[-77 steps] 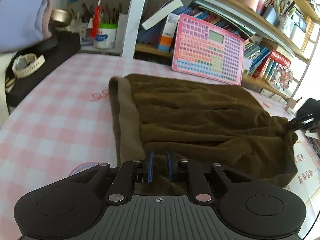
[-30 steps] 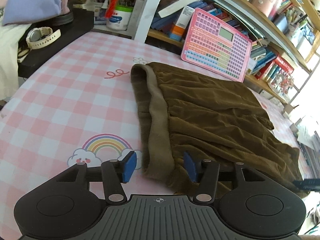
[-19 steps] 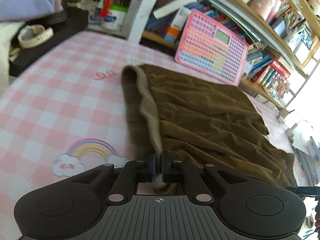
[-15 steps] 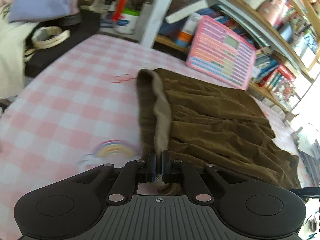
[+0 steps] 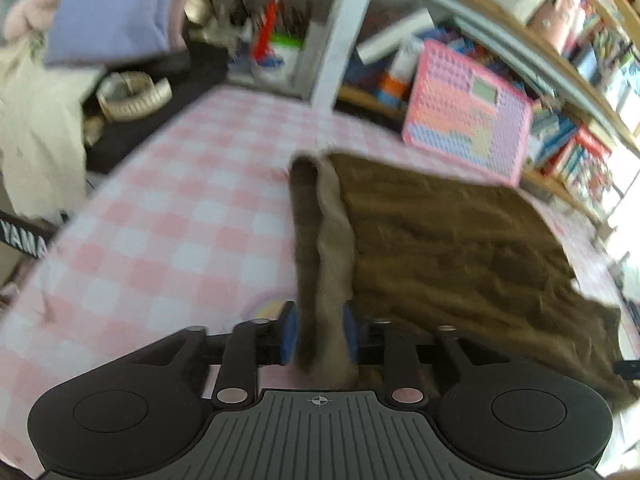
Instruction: Fold clothes
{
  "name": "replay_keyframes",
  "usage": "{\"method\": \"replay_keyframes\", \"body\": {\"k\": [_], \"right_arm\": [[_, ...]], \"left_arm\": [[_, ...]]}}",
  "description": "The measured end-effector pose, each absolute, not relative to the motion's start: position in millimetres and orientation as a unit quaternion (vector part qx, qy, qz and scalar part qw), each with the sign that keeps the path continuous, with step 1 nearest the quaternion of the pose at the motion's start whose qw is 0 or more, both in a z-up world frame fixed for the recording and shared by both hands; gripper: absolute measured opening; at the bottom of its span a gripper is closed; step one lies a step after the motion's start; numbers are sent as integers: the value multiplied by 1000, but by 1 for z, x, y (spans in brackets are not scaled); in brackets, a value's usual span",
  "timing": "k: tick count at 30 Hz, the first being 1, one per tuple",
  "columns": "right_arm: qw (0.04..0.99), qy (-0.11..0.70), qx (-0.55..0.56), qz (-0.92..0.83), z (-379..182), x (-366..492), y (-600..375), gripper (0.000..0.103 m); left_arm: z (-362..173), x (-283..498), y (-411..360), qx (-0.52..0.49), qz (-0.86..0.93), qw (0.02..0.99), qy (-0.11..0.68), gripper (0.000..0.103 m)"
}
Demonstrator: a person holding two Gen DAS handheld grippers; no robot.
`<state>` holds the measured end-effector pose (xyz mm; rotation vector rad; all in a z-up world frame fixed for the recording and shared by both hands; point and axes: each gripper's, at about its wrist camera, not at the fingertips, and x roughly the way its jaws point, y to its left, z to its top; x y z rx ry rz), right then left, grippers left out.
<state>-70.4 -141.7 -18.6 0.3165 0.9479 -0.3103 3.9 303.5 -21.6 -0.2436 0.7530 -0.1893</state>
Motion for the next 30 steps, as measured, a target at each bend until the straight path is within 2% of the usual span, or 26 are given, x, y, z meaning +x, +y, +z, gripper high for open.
{"method": "replay_keyframes", "body": {"k": [5, 11, 13, 15, 23, 27, 30], "right_arm": [[879, 420, 181, -138, 2, -50, -162, 36], [881, 400, 223, -113, 9, -8, -193, 36], [882, 399, 228, -103, 8, 9, -204, 36], [881, 401, 232, -93, 6, 24, -216, 36], [873, 424, 239, -37, -16, 85, -250, 37], [868, 435, 241, -9, -30, 113, -259, 43], [863, 443, 241, 4, -37, 125, -258, 43]], "left_arm": [[-1, 1, 294, -143, -93, 931, 323, 35], [-6, -4, 246, -141, -98, 926, 335, 41], [-9, -6, 228, -138, -96, 924, 342, 55], [-11, -7, 210, -135, -95, 922, 349, 64], [-18, -11, 139, -108, -56, 918, 378, 67], [-21, -15, 116, -93, -36, 914, 393, 67], [-23, -18, 100, -80, -25, 911, 403, 68]]}}
